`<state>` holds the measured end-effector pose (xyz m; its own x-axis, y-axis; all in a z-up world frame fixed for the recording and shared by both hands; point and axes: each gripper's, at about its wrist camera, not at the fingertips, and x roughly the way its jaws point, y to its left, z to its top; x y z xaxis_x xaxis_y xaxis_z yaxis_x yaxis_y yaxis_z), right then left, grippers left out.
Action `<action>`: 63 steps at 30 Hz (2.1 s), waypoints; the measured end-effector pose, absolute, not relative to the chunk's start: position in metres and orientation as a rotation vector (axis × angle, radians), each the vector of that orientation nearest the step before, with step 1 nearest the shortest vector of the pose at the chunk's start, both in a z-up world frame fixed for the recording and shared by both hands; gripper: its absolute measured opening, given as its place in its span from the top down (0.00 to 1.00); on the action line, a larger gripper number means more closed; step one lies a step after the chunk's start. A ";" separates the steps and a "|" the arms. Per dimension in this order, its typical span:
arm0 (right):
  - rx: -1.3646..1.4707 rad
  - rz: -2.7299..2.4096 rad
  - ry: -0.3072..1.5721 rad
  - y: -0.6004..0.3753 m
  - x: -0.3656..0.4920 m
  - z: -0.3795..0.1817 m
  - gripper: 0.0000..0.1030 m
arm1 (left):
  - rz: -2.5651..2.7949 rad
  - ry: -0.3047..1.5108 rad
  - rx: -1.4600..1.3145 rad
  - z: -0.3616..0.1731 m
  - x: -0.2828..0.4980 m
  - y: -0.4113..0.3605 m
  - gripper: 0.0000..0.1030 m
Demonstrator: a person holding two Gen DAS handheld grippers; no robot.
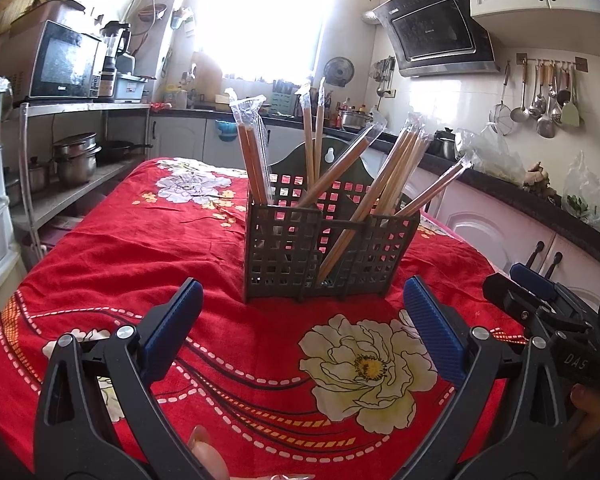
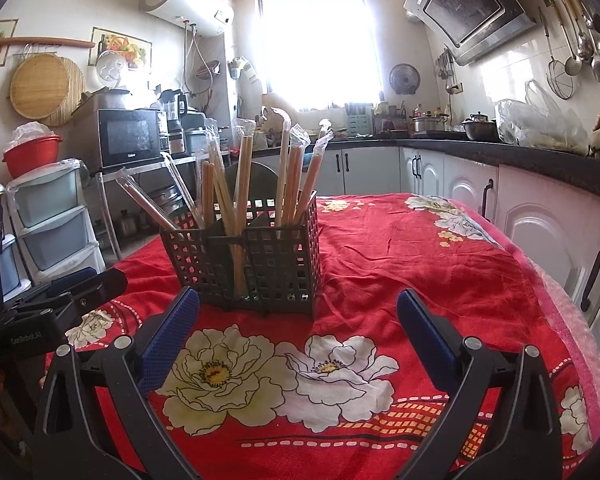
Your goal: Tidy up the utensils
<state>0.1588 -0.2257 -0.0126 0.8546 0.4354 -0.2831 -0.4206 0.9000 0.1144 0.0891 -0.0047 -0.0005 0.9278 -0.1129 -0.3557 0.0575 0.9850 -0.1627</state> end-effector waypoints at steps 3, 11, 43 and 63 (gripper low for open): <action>0.049 0.450 0.309 -0.226 0.159 -0.013 0.06 | -0.086 0.371 -0.150 -0.001 0.089 -0.005 0.10; 0.048 0.449 0.308 -0.226 0.159 -0.014 0.06 | -0.085 0.369 -0.155 0.000 0.089 -0.004 0.10; 0.049 0.442 0.306 -0.227 0.160 -0.015 0.06 | -0.083 0.368 -0.156 0.000 0.089 -0.004 0.10; 0.048 0.439 0.310 -0.227 0.160 -0.015 0.06 | -0.065 0.429 -0.198 -0.008 0.098 0.002 0.10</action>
